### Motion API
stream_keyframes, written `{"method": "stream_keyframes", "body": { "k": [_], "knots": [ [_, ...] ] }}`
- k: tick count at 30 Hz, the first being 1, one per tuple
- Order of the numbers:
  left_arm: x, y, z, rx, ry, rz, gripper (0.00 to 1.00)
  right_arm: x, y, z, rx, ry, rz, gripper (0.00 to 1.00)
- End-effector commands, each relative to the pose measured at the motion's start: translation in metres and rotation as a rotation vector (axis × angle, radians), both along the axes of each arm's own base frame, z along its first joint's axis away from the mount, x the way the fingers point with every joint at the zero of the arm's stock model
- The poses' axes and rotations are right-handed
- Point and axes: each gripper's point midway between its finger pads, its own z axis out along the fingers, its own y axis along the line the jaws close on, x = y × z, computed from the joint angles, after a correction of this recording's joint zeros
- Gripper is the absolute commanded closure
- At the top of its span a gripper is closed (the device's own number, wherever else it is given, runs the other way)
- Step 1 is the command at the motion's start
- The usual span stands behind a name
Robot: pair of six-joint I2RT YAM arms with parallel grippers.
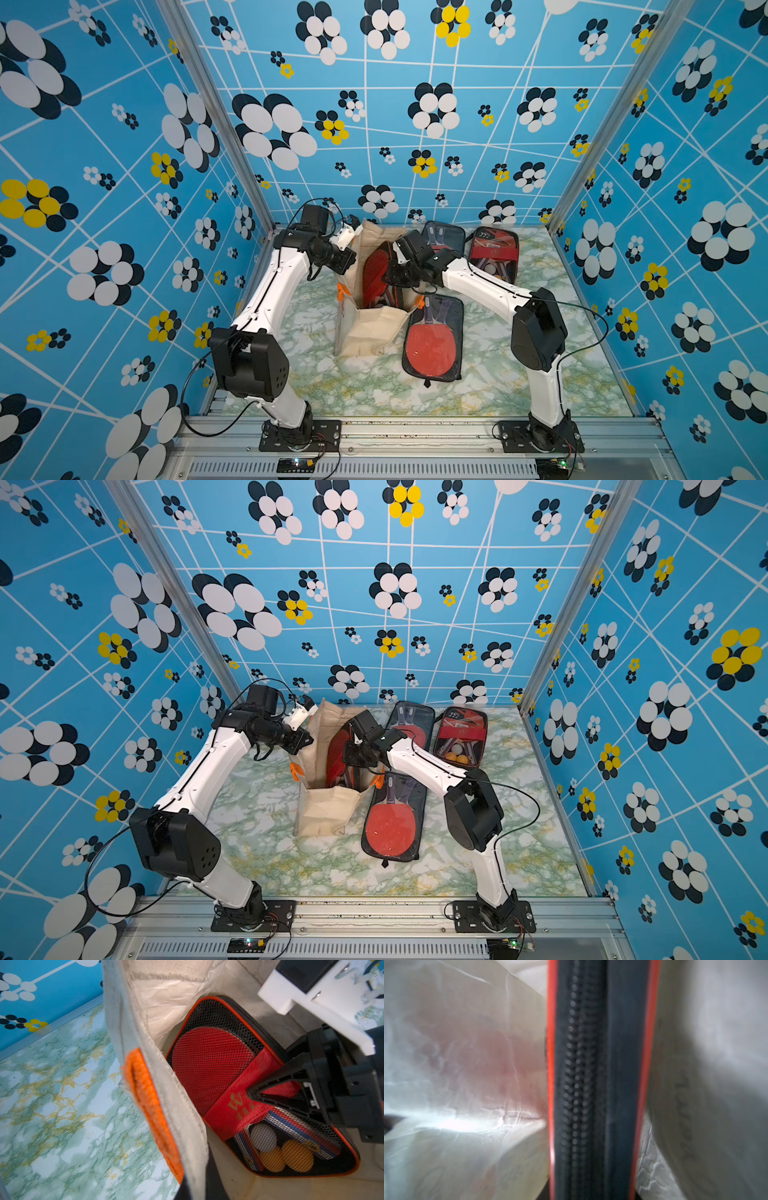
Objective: Remove the ping pong set from the canvas bag
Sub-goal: Pick up the ping pong set from the canvas bag.
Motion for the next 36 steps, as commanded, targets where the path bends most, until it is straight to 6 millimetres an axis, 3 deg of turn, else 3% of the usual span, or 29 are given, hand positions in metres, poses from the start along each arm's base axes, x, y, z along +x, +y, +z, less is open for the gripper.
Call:
{"method": "stream_keyframes", "body": {
  "k": [1,36],
  "knots": [
    [0.001,0.004,-0.003,0.002,0.008,0.011,1.00,0.004,0.003,0.081,0.104,-0.160,0.016,1.00],
    [0.001,0.004,-0.005,0.000,0.013,0.011,1.00,0.005,-0.019,0.189,0.105,-0.372,0.004,1.00]
  ]
}}
